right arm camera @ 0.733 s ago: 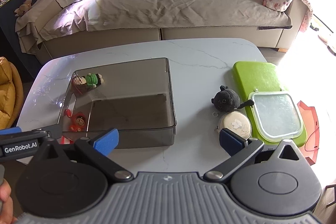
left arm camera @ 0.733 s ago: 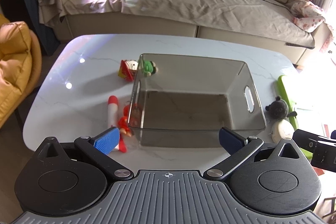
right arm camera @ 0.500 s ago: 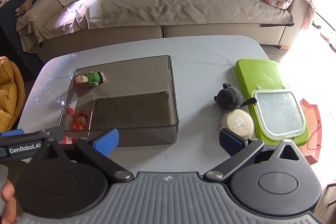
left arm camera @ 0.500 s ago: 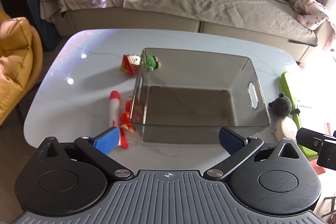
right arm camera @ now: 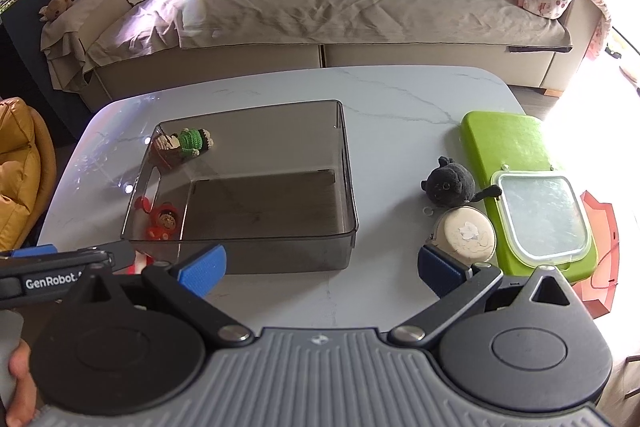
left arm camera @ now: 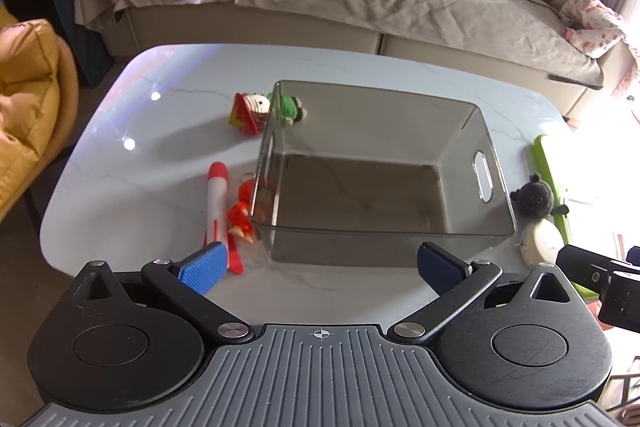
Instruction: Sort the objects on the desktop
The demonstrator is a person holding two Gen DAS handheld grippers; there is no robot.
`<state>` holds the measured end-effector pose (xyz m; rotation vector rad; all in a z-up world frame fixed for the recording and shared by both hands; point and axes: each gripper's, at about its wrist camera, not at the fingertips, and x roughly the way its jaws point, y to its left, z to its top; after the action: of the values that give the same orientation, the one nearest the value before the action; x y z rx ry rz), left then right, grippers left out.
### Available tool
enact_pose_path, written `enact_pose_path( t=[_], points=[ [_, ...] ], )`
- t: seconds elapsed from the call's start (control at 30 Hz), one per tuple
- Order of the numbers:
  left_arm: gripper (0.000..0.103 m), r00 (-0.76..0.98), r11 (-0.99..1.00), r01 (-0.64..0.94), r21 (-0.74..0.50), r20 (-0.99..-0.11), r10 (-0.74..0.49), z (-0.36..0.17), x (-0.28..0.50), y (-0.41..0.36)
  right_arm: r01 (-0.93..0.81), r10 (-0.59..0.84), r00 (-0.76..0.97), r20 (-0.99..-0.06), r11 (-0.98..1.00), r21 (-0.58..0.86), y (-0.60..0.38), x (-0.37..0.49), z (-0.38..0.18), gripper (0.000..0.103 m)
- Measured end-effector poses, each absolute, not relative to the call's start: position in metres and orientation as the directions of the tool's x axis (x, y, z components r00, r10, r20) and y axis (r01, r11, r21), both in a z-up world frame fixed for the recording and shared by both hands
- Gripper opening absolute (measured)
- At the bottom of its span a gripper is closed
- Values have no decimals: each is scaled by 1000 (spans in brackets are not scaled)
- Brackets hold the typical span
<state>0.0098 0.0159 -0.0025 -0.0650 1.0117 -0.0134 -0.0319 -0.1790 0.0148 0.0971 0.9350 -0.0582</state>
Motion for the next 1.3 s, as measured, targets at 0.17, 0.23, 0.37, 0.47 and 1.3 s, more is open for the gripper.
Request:
enact_pose_path(
  t=[0.17, 0.23, 0.37, 0.47, 1.3],
  points=[
    [103, 529, 998, -26, -65, -848, -42, -4, 10, 19, 89, -9, 596, -803, 995, 54, -166, -43, 7, 103],
    [103, 526, 997, -25, -68, -849, -45, -4, 10, 20, 88, -10, 594, -804, 995, 52, -159, -49, 5, 103],
    [103, 521, 997, -21, -69, -852, -48, -6, 10, 20, 89, -14, 590, -808, 995, 48, -151, -58, 6, 103],
    [103, 518, 997, -17, -69, -854, -50, -7, 10, 19, 82, 14, 556, -831, 994, 72, -210, -1, 29, 103],
    [103, 511, 997, -23, -79, -858, -57, -11, 11, 26, 90, 15, 545, -838, 993, 77, -193, -9, 12, 103]
  ],
)
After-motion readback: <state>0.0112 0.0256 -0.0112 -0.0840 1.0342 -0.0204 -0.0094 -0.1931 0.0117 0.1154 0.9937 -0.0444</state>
